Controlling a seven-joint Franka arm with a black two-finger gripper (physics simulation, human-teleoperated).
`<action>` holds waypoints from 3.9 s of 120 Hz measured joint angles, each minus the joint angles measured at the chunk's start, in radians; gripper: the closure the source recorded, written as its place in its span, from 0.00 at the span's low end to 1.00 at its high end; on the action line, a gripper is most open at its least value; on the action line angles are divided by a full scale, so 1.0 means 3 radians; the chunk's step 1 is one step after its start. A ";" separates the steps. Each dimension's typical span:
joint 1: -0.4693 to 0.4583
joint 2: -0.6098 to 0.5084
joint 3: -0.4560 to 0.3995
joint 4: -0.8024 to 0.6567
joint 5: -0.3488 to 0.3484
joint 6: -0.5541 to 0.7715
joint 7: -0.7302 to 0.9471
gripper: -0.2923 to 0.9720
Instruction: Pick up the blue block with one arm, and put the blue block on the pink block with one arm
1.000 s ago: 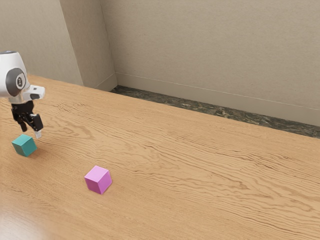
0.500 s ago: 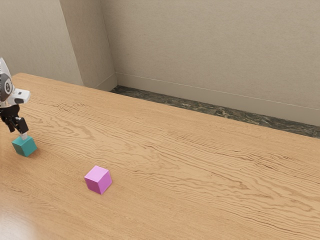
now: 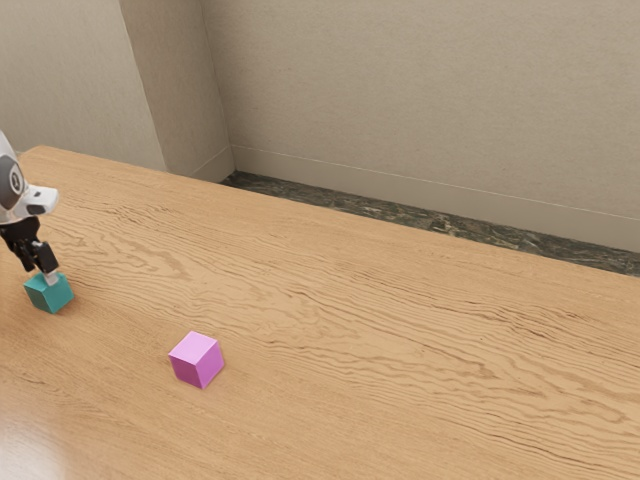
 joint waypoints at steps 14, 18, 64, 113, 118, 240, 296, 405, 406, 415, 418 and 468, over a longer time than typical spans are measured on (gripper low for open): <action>-0.0005 0.0032 0.0004 0.0002 -0.0039 0.0002 0.0051 0.23; -0.0006 0.0046 0.0012 0.0001 -0.0057 0.0009 0.0064 0.23; -0.0012 0.0133 0.0038 0.0000 -0.0165 0.0056 0.0174 0.23; -0.0013 0.0154 0.0048 -0.0001 -0.0195 0.0075 0.0232 0.33; -0.0014 0.0154 0.0048 -0.0001 -0.0197 0.0076 0.0236 0.36; -0.0036 -0.0363 0.0018 -0.0305 -0.0128 0.0063 0.0140 0.50; -0.0202 -0.1177 -0.0444 -0.1262 0.0458 0.0101 -0.0640 0.50; -0.1380 -0.2058 -0.0702 -0.2244 0.0717 0.0238 -0.2345 0.50; -0.1392 -0.2062 -0.0703 -0.2250 0.0717 0.0238 -0.2356 0.50; -0.1451 -0.2134 -0.0704 -0.2324 0.0718 0.0241 -0.2448 0.50; -0.1450 -0.2162 -0.0704 -0.2351 0.0718 0.0245 -0.2476 0.50; -0.1579 -0.2236 -0.0782 -0.2568 0.0737 0.0462 -0.2816 0.50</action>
